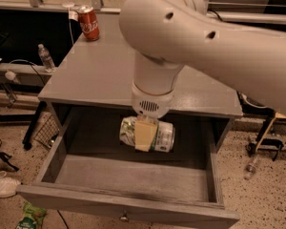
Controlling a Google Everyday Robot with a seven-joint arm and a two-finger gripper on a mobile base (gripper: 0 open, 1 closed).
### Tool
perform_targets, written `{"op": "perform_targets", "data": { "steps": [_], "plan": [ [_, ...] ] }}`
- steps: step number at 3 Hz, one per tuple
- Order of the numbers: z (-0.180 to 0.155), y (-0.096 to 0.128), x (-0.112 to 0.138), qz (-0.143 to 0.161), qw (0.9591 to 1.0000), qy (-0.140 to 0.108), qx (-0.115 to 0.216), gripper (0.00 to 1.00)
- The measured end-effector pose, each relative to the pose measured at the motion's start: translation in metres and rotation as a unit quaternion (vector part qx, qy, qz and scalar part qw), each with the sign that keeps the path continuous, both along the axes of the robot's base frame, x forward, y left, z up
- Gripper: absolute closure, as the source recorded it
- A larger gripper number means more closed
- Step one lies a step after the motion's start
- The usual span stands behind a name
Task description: Place 7up can into top drawer
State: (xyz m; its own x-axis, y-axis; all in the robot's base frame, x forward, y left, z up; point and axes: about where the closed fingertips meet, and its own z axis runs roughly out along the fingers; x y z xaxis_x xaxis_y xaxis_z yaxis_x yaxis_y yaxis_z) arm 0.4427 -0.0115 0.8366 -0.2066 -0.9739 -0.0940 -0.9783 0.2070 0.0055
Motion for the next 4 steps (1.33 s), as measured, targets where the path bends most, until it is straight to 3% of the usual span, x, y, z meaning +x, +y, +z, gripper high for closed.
{"op": "perform_targets", "data": {
  "steps": [3, 4],
  "plan": [
    [-0.100, 0.005, 0.039, 0.017, 0.9978, -0.054, 0.036, 1.00],
    [-0.138, 0.010, 0.036, 0.019, 0.9971, -0.050, 0.054, 1.00]
  ]
}}
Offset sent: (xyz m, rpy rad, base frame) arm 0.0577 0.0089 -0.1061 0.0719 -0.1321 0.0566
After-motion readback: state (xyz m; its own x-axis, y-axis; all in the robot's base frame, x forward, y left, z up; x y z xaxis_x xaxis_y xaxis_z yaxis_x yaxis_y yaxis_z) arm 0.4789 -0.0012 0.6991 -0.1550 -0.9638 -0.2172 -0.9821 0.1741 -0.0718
